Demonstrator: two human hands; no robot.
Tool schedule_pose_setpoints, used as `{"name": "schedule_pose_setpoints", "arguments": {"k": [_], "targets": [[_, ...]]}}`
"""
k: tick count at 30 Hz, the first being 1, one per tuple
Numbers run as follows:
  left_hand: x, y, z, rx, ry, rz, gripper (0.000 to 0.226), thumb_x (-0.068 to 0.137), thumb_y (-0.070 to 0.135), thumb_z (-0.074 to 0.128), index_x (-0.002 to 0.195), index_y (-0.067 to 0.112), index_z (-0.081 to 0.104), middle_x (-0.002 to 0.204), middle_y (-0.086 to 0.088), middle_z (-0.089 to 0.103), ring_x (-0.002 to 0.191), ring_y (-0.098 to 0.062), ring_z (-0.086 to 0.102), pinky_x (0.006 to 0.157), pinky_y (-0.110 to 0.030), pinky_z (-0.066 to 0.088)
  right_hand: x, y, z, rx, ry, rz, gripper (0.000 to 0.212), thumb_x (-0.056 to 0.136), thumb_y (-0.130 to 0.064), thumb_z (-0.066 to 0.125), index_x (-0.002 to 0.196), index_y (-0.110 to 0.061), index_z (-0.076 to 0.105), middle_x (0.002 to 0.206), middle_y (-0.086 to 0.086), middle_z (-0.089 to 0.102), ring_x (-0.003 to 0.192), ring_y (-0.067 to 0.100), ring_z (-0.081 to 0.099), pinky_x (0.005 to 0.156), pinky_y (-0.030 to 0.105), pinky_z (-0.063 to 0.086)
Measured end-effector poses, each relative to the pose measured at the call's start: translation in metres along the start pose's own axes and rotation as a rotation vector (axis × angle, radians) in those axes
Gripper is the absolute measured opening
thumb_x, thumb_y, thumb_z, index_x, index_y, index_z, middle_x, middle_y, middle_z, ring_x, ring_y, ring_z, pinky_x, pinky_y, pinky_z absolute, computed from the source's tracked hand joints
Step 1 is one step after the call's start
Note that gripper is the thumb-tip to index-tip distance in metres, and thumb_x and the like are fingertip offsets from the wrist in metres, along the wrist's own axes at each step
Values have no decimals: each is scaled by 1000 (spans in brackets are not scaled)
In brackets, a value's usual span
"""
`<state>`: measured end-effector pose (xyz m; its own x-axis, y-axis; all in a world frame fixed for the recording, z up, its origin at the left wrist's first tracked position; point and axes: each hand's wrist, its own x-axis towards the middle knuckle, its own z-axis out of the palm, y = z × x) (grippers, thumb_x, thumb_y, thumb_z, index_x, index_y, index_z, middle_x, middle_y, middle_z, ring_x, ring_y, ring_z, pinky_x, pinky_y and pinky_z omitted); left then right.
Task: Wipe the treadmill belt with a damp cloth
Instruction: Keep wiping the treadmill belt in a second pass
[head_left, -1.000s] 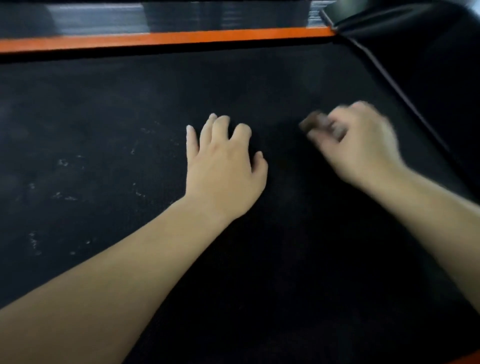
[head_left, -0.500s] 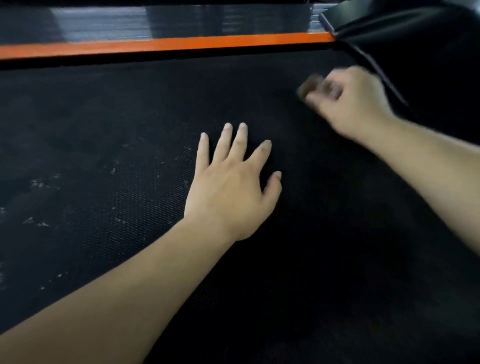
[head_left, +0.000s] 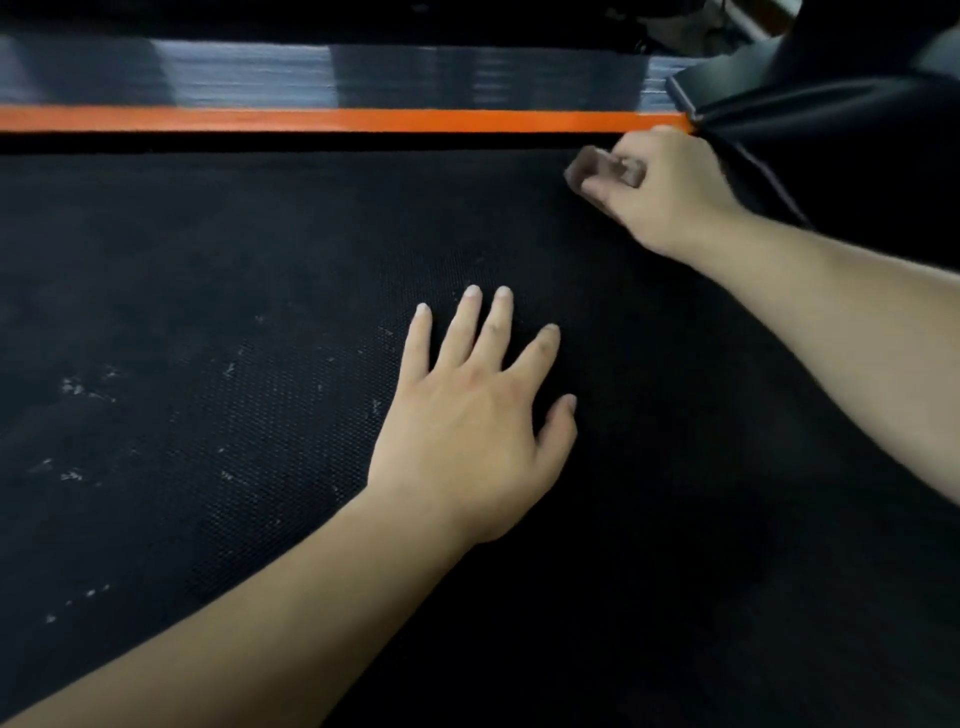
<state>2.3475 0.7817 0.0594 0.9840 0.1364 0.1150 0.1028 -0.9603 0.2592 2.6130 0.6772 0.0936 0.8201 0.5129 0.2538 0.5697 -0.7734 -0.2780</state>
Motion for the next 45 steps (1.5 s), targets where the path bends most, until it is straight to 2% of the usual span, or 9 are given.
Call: {"name": "schedule_pose_setpoints", "arguments": {"k": [9,13,18,22,27,32,36,40,45], "targets": [[0,1,1,4,-1,-1,65,98,60,21,156,33,34,169,-9,19,158,-27,5,125,-55,4,6,39,-15,-231,59,55,40,90,-53,58,92,-13,65,95,14,65,90,36,62,67,35,41],[-1,2,1,6,13,-1,65,98,59,22,155,33,36,168,-9,20,157,-27,7,126,-55,5,0,50,-33,-233,129,340,43,89,-51,58,95,-9,66,101,18,69,97,39,64,77,40,49],[-2,2,0,16,6,-5,64,99,59,23,155,32,37,167,-10,24,157,-28,10,125,-55,8,-45,24,-19,-108,12,42,38,87,-52,62,75,-17,56,80,6,55,74,28,51,63,34,39],[-2,4,0,23,14,-2,65,98,58,24,154,30,40,166,-12,27,156,-29,13,125,-56,9,-35,29,-36,-155,117,295,34,88,-49,61,85,-16,62,91,10,67,91,36,63,68,35,43],[-1,4,3,17,16,-15,64,97,57,26,151,29,46,164,-13,31,155,-31,17,125,-57,11,-92,-6,-15,-23,-51,-91,32,87,-50,64,76,-21,55,78,-3,50,71,19,50,59,32,37],[-1,3,3,13,26,-3,65,97,58,24,153,31,41,166,-11,27,157,-28,13,125,-56,8,-44,49,-40,-271,129,276,36,91,-49,60,100,-15,67,100,15,66,95,38,62,70,37,44],[-1,2,2,-3,15,-11,65,97,59,23,154,31,40,167,-11,25,157,-28,10,126,-55,6,-63,46,-34,-336,49,38,39,93,-52,57,95,-14,66,96,15,61,90,38,59,73,40,44],[-1,2,1,1,17,-7,66,96,59,23,154,31,40,167,-11,25,157,-28,10,125,-55,6,-58,54,-50,-374,118,358,42,94,-50,54,110,-13,66,107,18,61,99,41,60,78,40,47],[-2,0,2,-11,18,-7,67,95,60,23,153,31,41,166,-12,26,157,-28,11,126,-55,6,-104,33,-40,-263,46,130,32,92,-51,57,86,-20,58,90,5,54,79,27,52,65,34,39]]}}
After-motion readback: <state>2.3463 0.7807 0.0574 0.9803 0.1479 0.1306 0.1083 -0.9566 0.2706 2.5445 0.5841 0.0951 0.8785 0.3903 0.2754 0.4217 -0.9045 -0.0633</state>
